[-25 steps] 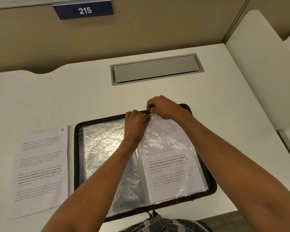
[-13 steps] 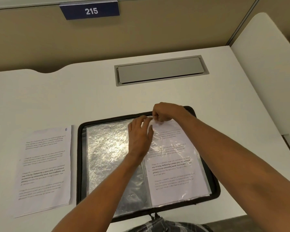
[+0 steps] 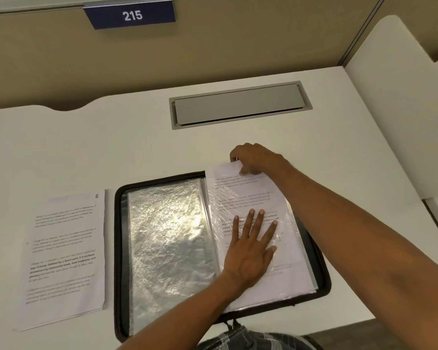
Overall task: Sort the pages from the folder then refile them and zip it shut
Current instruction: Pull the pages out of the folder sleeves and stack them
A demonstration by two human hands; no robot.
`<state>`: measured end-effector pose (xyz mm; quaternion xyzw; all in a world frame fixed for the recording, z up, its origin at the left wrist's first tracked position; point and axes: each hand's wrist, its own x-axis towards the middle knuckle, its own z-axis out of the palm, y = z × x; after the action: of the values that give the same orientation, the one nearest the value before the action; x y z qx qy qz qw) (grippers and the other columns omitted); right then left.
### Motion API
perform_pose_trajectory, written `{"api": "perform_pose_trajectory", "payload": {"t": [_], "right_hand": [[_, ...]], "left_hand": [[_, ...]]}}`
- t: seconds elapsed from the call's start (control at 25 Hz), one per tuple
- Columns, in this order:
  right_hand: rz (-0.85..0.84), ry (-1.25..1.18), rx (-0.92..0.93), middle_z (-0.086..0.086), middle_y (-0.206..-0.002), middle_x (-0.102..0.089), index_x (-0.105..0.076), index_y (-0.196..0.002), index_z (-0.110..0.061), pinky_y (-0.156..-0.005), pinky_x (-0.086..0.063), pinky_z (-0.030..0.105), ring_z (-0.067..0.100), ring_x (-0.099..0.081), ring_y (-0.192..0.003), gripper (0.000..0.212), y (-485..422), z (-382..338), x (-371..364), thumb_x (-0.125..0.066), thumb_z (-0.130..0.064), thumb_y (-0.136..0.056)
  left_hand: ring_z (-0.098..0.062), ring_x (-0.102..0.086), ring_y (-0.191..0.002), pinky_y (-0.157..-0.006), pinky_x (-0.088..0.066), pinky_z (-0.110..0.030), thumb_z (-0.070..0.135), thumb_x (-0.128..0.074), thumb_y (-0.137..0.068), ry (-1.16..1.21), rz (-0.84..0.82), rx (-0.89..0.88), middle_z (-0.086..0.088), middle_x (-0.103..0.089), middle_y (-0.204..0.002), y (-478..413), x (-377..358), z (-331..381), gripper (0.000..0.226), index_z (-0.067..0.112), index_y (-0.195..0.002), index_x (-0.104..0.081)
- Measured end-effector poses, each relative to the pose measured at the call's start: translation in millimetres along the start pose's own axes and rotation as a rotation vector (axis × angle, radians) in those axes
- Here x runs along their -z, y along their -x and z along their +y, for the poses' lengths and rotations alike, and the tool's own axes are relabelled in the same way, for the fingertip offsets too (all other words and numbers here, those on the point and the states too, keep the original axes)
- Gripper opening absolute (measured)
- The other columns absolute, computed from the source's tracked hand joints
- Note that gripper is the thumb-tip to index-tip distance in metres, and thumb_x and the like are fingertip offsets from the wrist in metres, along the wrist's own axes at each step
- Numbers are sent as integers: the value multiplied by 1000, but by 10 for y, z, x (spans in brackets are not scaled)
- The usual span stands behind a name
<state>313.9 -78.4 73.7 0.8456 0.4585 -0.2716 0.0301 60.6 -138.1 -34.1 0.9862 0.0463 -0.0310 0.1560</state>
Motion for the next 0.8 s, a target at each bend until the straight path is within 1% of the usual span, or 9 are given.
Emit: {"api": "perform_pose_trajectory", "payload": {"t": [0.12,0.28,0.32,0.4,0.52,0.6,0.68,0.72,0.8], "right_hand": [[104,-45,-53,3,-109,-65,-66,-108,-18,-76,-39,32,21,-61,-93,26,-4,31,16,-78,-14,-85],[77,-14,-103,3,-112,-69,-71,-114,-20,-75,-44,33,25,-66,-98,34,20,-17,77,-80,-11,-82],[104,-4,-112,4,-110,-71,-73,-113,-20,-76,-46,34,25,-67,-98,33,34,-19,104,-80,-11,-82],[198,-13,-120,4,-104,-74,-76,-107,-20,-77,-49,33,24,-68,-91,27,61,-17,203,-78,-9,-82],[333,-57,-113,3,-89,-74,-79,-93,-19,-72,-51,32,21,-66,-77,18,165,-12,453,-73,-5,-83],[413,-59,-81,0,-84,-72,-79,-90,-18,-75,-50,33,18,-61,-74,14,258,-10,646,-72,-7,-85],[497,-38,-56,-4,-84,-70,-79,-89,-18,-77,-43,30,16,-58,-74,11,357,-43,838,-72,-10,-86],[545,-27,-48,-4,-84,-72,-79,-88,-19,-77,-43,30,17,-59,-75,11,411,-73,928,-71,-11,-86],[626,-24,-38,-2,-82,-73,-78,-84,-20,-79,-49,33,20,-63,-76,10,524,-143,1088,-70,-13,-84]], "left_hand": [[-28,14,-160,-126,-3,-64,51,-25,-112,3,0,16,-7,7,-175,-24,0,40,60,32,-167,-9],[-29,12,-160,-126,-4,-64,50,-25,-112,-7,12,15,-8,5,-175,-14,15,37,60,32,-167,-9],[-29,12,-160,-126,-4,-64,50,-25,-112,-2,18,15,-8,5,-175,-11,18,41,60,32,-167,-9],[-30,11,-160,-126,-3,-64,51,-23,-112,5,26,15,-8,5,-175,-14,24,47,60,33,-167,-8],[-31,10,-161,-126,-6,-65,52,-23,-112,-13,26,1,-9,4,-175,-20,19,55,60,33,-167,-9],[-31,8,-161,-125,-7,-65,52,-24,-112,-14,33,3,-9,3,-175,-26,2,59,59,32,-167,-11],[-31,8,-161,-125,-8,-66,52,-24,-112,-13,39,12,-9,1,-175,-33,-12,76,59,32,-167,-14],[-31,8,-161,-125,-9,-66,52,-25,-112,-16,42,15,-9,1,-175,-32,-15,89,59,32,-167,-14],[-31,9,-161,-125,-9,-67,52,-25,-112,-22,40,20,-9,1,-175,-35,-21,103,59,32,-166,-15]]}}
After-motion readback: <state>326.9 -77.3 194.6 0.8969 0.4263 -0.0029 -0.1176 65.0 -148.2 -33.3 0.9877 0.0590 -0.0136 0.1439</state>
